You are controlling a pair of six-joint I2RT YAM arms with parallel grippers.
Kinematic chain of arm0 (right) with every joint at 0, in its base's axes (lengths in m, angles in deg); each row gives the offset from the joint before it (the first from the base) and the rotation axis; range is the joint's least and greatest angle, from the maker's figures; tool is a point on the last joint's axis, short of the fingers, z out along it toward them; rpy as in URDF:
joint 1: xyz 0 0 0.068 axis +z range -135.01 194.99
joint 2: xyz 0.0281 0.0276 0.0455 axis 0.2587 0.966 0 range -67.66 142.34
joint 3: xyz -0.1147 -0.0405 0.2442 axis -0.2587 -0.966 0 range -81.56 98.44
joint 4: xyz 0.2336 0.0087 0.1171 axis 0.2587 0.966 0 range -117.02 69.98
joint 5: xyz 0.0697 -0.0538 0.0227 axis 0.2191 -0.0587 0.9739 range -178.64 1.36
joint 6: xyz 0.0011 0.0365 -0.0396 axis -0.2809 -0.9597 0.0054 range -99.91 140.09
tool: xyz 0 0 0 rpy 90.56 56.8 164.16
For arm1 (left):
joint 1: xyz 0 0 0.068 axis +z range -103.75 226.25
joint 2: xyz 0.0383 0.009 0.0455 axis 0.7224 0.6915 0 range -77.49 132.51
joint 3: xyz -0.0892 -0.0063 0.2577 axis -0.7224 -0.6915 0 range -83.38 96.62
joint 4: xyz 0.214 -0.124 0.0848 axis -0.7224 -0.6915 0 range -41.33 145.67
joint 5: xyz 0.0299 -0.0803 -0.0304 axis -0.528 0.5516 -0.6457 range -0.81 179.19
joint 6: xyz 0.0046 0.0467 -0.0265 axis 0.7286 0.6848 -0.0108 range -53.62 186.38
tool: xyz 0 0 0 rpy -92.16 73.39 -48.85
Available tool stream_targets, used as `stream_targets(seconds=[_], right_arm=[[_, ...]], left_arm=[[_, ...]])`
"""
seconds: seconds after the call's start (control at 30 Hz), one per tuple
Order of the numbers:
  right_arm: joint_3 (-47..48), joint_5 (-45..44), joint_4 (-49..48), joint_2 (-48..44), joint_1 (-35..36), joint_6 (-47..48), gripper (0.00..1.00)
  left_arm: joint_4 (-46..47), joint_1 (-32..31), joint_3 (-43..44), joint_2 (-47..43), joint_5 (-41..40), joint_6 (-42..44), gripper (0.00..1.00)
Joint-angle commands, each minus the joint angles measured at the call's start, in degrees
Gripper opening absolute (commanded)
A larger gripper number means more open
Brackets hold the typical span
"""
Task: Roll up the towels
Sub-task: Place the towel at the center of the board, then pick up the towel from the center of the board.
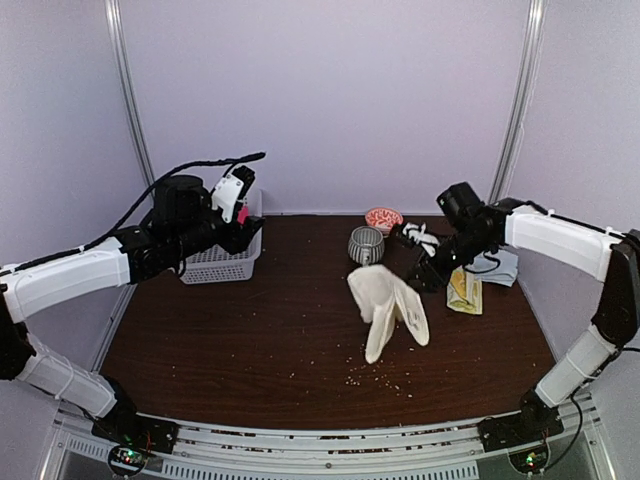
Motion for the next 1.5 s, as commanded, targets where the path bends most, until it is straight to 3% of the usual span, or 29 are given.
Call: stream_targets(seconds=[0.0, 0.17, 0.23, 0.4, 0.57, 0.8, 1.0, 1.27, 1.47], right_arm=[[-5.9, -7.2, -6.8, -6.8, 0.1, -2.2, 0.52], [-6.7, -8.3, -3.8, -9.9, 0.2, 0.0, 0.51], [-8.5, -6.7, -2.3, -10.0, 0.6, 2.0, 0.5], [-12.2, -12.3, -4.2, -8.4, 1.8, 1.3, 0.5], [-12.4, -18.1, -6.5, -6.8, 1.1, -2.9, 0.52], [-11.6, -16.2, -4.1, -1.2, 0.4, -4.6, 0.52], [-9.2, -6.6, 1.4, 1.6, -1.4, -4.5, 0.45], [-7.1, 2.5, 5.4, 0.9, -3.1, -4.5, 0.49], [-8.2, 1.2, 6.0, 1.6, -3.2, -4.5, 0.58]], left_arm=[[-2.0, -0.4, 0.7, -0.4, 3.8, -4.8, 0.57], [-2.2, -2.2, -2.1, 1.0, 11.8, -11.9, 0.49], [-2.2, -4.5, -2.7, 2.5, 14.4, -13.6, 0.47], [0.7, -13.2, -4.2, 6.3, 20.7, -13.5, 0.47], [5.2, -23.1, -4.3, 12.6, 19.1, -8.0, 0.55], [7.7, -32.2, 3.7, 27.9, 16.2, -2.2, 0.58], [10.4, -33.2, 6.8, 34.1, 13.7, -3.6, 0.57], [15.7, -33.3, 4.9, 35.5, 7.4, -4.4, 0.59], [18.3, -34.0, 6.4, 38.3, 8.3, 0.7, 0.6]])
